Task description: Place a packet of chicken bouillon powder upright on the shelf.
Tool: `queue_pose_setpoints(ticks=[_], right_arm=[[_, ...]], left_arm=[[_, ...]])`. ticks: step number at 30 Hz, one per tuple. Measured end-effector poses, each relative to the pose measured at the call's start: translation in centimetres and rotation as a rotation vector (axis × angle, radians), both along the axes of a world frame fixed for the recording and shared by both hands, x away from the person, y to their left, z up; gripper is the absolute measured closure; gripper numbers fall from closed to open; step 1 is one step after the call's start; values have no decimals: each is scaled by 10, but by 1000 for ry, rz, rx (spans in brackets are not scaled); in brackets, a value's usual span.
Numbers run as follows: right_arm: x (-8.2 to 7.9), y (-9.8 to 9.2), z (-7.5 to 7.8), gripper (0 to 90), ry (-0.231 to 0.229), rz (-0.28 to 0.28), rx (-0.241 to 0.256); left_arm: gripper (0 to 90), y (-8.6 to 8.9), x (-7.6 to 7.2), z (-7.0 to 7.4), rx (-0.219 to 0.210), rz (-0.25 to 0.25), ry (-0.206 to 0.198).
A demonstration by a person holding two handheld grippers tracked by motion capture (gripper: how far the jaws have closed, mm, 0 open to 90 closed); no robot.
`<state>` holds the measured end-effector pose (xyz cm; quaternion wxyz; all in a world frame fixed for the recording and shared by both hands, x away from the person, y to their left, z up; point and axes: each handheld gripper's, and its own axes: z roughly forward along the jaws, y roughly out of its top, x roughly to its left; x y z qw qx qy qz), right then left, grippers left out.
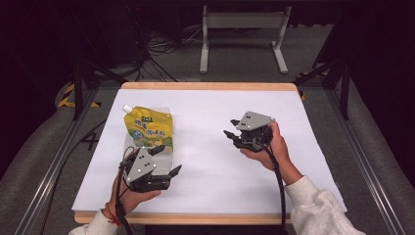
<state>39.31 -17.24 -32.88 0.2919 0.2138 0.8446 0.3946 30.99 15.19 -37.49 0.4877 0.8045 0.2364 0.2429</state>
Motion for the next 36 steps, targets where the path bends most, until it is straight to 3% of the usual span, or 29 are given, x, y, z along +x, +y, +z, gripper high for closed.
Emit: queue_pose_setpoints(ticks=[8,18,30,36], right_arm=[[-8,-9,-8,525,14,0,-45],[-18,-22,-21,381,51,-2,-101],[-31,-44,-38,284,80,-28,-136],[-37,-60,-48,258,95,-55,-131]], left_arm=[[150,-10,-4,-6,26,-44,24],[116,-26,-11,-13,62,-106,42],[99,-38,-17,-24,85,-160,77],[88,-44,-17,-34,112,-185,109]])
